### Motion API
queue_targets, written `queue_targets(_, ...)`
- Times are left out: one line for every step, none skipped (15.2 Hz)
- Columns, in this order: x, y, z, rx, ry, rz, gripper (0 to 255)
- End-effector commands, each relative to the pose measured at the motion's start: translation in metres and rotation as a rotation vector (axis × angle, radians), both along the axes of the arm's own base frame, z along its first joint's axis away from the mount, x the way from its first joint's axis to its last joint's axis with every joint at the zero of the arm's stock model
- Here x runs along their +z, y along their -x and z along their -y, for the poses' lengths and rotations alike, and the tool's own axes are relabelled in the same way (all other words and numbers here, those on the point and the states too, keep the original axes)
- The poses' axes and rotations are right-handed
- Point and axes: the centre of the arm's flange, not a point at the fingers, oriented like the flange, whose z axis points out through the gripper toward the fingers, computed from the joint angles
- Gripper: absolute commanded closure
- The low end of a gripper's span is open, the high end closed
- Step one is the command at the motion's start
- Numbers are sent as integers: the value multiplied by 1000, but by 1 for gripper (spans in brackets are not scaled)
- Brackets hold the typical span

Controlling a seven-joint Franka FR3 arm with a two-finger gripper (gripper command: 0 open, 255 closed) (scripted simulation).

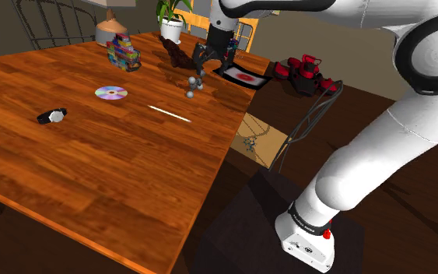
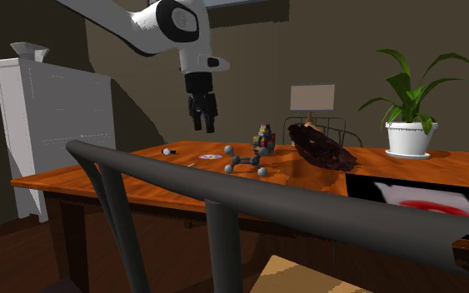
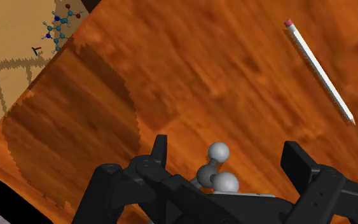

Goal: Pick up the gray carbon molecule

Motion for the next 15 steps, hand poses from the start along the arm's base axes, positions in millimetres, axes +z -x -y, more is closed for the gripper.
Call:
queue_targets(-11,-24,9,-77,-14,-11,0)
queue_targets(-15,-36,14,-113,-21,-15,0)
queue_targets(-20,-49,19,-150,-28,-20,0)
queue_targets(-25,-61,24,-186,-34,-25,0)
queue_targets(-30,-73,30,-222,-41,-30,0)
queue_targets(-36,-84,36,-259,-48,-35,0)
queue_targets(-41,-96,42,-295,-55,-40,0)
queue_targets(-46,-107,49,-331,-62,-45,0)
queue_targets(-52,-118,56,-368,-68,-50,0)
queue_targets(-52,-119,57,-372,-69,-51,0)
queue_targets(-58,-119,57,-372,-69,-51,0)
queue_targets(-63,-119,57,-372,-69,-51,0)
queue_targets(-68,-119,57,-372,-69,-51,0)
queue_targets(-73,-119,57,-372,-69,-51,0)
queue_targets(-79,-119,57,-372,-69,-51,0)
